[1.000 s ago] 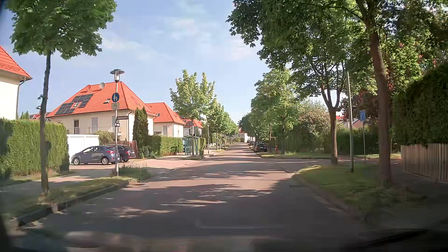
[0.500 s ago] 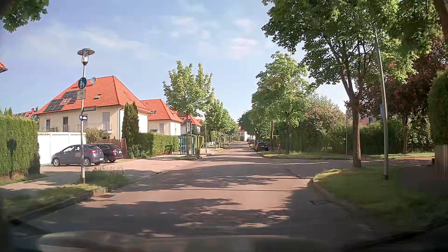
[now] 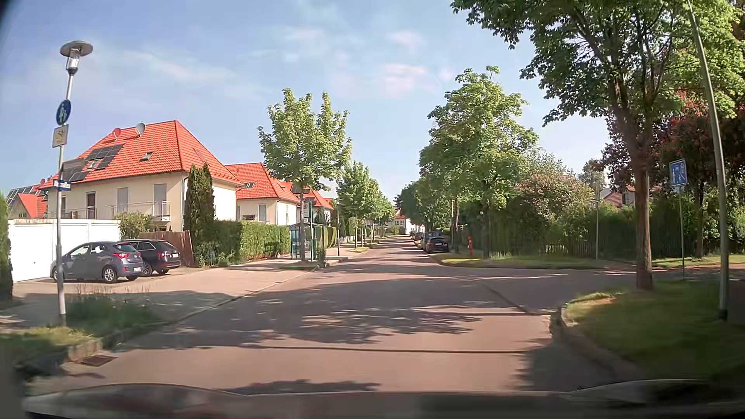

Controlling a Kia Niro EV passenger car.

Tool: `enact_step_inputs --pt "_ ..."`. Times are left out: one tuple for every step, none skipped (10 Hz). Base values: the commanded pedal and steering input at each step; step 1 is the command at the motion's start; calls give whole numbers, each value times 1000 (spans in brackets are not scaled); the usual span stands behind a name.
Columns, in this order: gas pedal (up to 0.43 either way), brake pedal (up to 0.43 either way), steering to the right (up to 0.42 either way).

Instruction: Follow the waypoints while adhering to traffic rules and regulations

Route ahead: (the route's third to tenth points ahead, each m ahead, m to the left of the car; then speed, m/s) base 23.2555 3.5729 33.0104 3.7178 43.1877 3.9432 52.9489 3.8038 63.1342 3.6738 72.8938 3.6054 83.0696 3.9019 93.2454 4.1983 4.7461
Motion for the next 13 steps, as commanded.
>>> enact_step_inputs --pt "0 189 3" --pt "0 189 3" --pt "0 189 3" --pt "0 189 3" --pt "0 189 4" --pt "0 189 4" --pt "0 195 5" --pt "0 171 7" --pt "0 0 8" --pt "0 0 8" --pt "0 0 9" --pt "0 0 8" --pt "0 0 9"
